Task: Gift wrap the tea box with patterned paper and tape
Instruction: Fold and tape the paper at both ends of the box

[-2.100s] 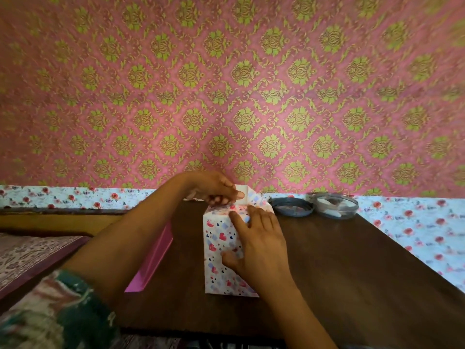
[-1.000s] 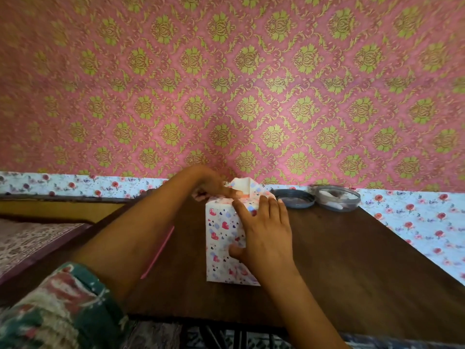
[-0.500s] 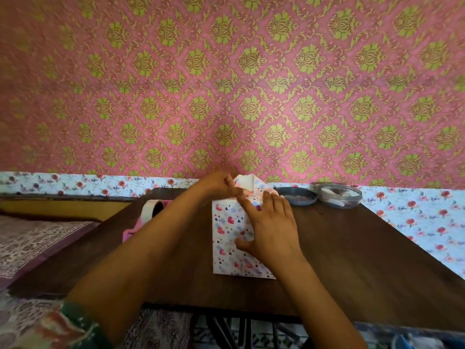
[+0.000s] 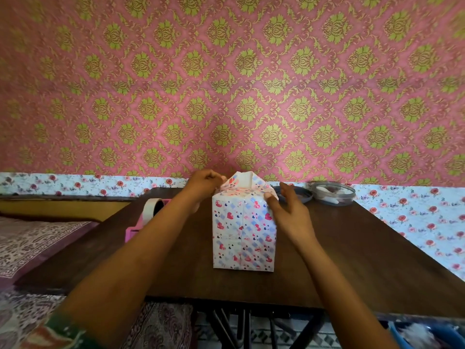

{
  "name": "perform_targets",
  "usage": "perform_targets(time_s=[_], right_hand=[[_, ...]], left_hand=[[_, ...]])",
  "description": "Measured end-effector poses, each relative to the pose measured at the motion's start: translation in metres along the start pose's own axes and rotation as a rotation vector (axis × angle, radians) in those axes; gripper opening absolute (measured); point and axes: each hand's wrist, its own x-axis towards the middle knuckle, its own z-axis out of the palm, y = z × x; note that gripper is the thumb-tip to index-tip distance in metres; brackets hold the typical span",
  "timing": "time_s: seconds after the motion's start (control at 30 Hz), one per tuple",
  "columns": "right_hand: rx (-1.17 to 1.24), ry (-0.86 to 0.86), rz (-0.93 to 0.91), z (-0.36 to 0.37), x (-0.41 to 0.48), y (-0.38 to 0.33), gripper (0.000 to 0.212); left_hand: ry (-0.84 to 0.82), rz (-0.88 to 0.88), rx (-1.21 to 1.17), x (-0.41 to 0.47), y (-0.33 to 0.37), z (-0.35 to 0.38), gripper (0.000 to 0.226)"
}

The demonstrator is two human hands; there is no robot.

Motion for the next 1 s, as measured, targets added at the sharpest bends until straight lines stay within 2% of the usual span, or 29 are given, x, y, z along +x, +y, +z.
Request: perform_targets(time_s=[0.17,0.3,0.43,0.5,0.57,0.63,0.73,0.83,1.0], right_hand=[[0.279,0.04,0.119,0.019,0.003,0.001,0.038],[0.42,0.067,0.182,0.031,0.013,0.009,0.027],[0.43,0.067,0.198,0.037,0.02,0.014,0.025],[0.408,0.072,0.203,0.037,0.022,0.015,0.03],[0.389,0.071,0.213,0.037,0.023,0.015,0.033],[0.364,0.058,0.208,0.036,0.022,0.015,0.024],[0.375,0.032,0.205,0.035,0.021,0.013,0.017],[0.397,-0.004,0.222,0.035,0.022,0.013,0.021],[0.367,-0.037,0.225,0.032,0.022,0.013,0.016]], left_hand=[[0.09,-0.042,0.23,-0.013,-0.02,-0.053,0.017],[0.171,-0.294,0.387,-0.029,-0.049,-0.105,0.018],[0.188,-0.49,0.627,-0.047,-0.074,-0.139,0.037],[0.169,-0.565,0.535,-0.055,-0.081,-0.143,0.046],[0.15,-0.583,0.301,-0.061,-0.082,-0.136,0.033],[0.181,-0.603,0.092,-0.066,-0.079,-0.128,0.025],[0.174,-0.617,0.061,-0.062,-0.078,-0.129,0.023],[0.161,-0.635,0.072,-0.057,-0.073,-0.13,0.027],[0.177,-0.62,0.018,-0.059,-0.07,-0.126,0.019]])
